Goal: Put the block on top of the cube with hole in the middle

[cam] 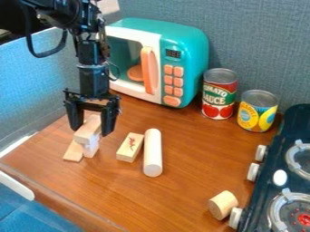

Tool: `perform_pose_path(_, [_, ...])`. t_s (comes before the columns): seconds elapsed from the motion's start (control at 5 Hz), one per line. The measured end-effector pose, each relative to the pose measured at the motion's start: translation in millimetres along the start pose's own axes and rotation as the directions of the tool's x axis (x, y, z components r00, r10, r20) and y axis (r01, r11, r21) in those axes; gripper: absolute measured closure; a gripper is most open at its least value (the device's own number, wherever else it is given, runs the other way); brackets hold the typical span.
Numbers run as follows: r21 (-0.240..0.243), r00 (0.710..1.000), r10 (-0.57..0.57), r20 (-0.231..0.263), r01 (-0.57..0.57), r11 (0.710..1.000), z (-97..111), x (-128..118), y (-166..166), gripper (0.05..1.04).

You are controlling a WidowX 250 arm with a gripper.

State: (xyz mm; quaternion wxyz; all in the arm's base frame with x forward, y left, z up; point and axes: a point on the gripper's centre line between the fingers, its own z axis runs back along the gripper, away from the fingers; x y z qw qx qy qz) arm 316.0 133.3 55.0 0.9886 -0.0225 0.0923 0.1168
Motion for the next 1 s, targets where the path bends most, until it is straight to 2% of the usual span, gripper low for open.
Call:
perform_pose_path(0.2, [0.000,0.996,-0.030,0.089,0.030,1.000,5,1,-1,0.083])
perform_pose_path(0.4, [0.040,0.976,-0.031,0.214,0.023,0.999,21,2,-1,0.083])
perform_pose_path(0.6, [0.081,0.976,-0.035,0.214,0.018,0.997,22,3,-1,0.083])
perform_pose_path(1.0, [0.075,0.978,-0.078,0.195,0.064,0.995,24,1,-4,0.083])
